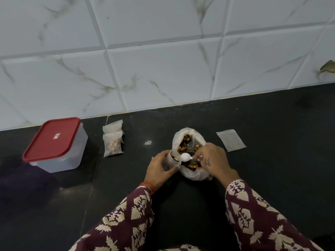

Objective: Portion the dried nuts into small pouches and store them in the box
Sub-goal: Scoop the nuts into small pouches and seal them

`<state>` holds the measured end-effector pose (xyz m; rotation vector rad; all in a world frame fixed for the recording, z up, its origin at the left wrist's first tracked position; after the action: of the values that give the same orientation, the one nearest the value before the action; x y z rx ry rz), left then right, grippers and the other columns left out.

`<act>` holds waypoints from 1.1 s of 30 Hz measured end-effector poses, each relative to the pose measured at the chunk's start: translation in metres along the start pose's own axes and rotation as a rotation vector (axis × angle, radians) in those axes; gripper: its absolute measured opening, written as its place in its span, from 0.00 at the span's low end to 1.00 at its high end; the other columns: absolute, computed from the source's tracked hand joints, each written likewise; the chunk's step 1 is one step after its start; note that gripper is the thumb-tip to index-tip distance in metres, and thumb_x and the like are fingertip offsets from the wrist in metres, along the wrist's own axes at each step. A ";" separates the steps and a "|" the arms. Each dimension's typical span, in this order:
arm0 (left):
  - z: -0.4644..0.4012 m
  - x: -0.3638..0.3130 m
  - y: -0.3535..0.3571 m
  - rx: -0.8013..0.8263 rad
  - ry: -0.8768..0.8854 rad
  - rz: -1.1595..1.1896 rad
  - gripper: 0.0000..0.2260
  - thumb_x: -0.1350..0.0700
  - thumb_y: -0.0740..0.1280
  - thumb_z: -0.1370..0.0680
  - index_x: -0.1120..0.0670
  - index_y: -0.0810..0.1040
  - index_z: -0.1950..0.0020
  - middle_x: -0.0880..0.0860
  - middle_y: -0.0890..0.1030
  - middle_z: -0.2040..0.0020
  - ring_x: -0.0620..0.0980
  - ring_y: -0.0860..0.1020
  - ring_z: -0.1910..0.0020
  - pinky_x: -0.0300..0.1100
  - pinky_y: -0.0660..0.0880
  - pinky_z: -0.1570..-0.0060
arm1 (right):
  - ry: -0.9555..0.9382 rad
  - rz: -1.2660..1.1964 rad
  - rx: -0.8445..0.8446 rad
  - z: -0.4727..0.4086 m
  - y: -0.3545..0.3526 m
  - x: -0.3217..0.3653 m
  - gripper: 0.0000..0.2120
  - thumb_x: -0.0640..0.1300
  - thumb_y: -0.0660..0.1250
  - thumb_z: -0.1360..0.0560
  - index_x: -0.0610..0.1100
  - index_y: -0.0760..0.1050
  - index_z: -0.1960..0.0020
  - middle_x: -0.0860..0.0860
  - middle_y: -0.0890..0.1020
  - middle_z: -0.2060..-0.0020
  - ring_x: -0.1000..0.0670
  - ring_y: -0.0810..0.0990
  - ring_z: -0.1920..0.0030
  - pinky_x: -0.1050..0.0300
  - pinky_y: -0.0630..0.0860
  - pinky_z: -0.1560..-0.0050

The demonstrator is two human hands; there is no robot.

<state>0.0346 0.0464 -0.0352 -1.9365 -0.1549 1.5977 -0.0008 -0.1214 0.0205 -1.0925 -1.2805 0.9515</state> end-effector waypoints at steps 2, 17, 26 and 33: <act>0.000 0.001 0.002 0.011 0.000 0.001 0.21 0.37 0.70 0.34 0.29 0.68 0.44 0.38 0.76 0.43 0.38 0.73 0.41 0.57 0.66 0.33 | -0.001 0.027 0.013 0.002 -0.004 -0.009 0.11 0.44 0.65 0.24 0.56 0.81 0.46 0.49 0.78 0.49 0.51 0.77 0.52 0.61 0.72 0.53; 0.002 -0.002 0.008 0.077 -0.032 -0.043 0.25 0.47 0.75 0.31 0.39 0.67 0.39 0.38 0.74 0.44 0.41 0.72 0.41 0.58 0.58 0.29 | 0.207 0.025 0.002 0.003 -0.014 -0.026 0.09 0.47 0.67 0.25 0.54 0.82 0.47 0.53 0.84 0.53 0.52 0.81 0.53 0.58 0.77 0.54; 0.004 -0.005 0.010 0.044 -0.030 -0.101 0.28 0.49 0.76 0.32 0.44 0.69 0.36 0.39 0.74 0.45 0.35 0.69 0.46 0.56 0.56 0.28 | 0.244 -0.165 0.142 0.000 0.002 -0.027 0.08 0.45 0.69 0.27 0.55 0.83 0.50 0.55 0.84 0.51 0.53 0.80 0.50 0.57 0.77 0.51; 0.003 -0.009 0.010 0.019 -0.018 -0.113 0.28 0.48 0.76 0.32 0.45 0.69 0.35 0.39 0.75 0.44 0.36 0.71 0.46 0.56 0.52 0.26 | 0.285 -0.137 0.231 -0.012 0.011 -0.027 0.06 0.45 0.69 0.30 0.49 0.83 0.55 0.52 0.84 0.59 0.51 0.82 0.59 0.52 0.80 0.53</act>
<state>0.0267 0.0355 -0.0334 -1.8657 -0.2515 1.5374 0.0093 -0.1456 0.0041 -0.9107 -0.9730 0.7862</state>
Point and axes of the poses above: each hand's wrist, its own z-axis away from the middle knuckle, its own y-axis out of the palm, x = y × z, the point moved 10 cm from there along -z, towards the middle knuckle
